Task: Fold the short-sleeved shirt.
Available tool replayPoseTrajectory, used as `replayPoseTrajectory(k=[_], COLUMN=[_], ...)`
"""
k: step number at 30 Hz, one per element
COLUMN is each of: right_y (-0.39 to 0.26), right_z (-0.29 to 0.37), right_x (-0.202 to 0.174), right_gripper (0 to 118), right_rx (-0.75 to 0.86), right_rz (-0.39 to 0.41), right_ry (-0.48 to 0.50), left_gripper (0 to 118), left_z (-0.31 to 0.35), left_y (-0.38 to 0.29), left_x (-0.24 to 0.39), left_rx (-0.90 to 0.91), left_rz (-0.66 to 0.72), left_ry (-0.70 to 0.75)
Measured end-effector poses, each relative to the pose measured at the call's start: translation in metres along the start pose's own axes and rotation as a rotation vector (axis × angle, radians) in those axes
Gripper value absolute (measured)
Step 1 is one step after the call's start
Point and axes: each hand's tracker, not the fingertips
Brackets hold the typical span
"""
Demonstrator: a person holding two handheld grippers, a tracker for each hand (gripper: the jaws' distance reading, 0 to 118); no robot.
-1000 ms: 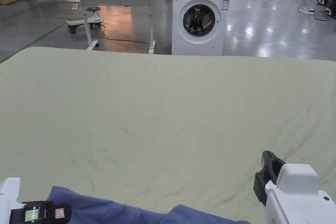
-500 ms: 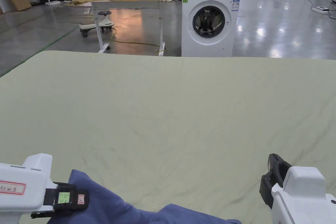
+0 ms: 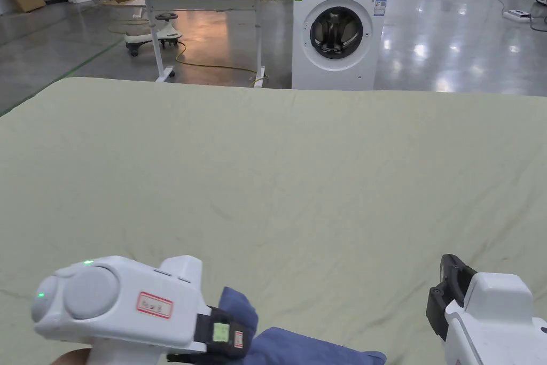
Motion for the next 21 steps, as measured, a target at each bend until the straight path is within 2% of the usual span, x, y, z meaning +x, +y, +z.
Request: replayPoseTrajectory(k=[10, 19, 21], right_y=[-0.003, -0.004, -0.004], right_z=[0.0, 0.001, 0.001], right_x=[0.003, 0.008, 0.009], right_gripper=[0, 0, 0], right_rx=[-0.022, -0.035, -0.037], right_rz=[0.009, 0.021, 0.021], right_ry=[-0.013, -0.029, -0.031], left_gripper=[5, 5, 13], left_z=[-0.098, -0.123, -0.121], left_y=[-0.013, -0.019, -0.019], left_x=[0.039, 0.049, 0.052], left_rx=[-0.093, -0.1, -0.093], left_rz=[0.004, -0.007, -0.027], left_ry=[-0.026, -0.001, -0.008])
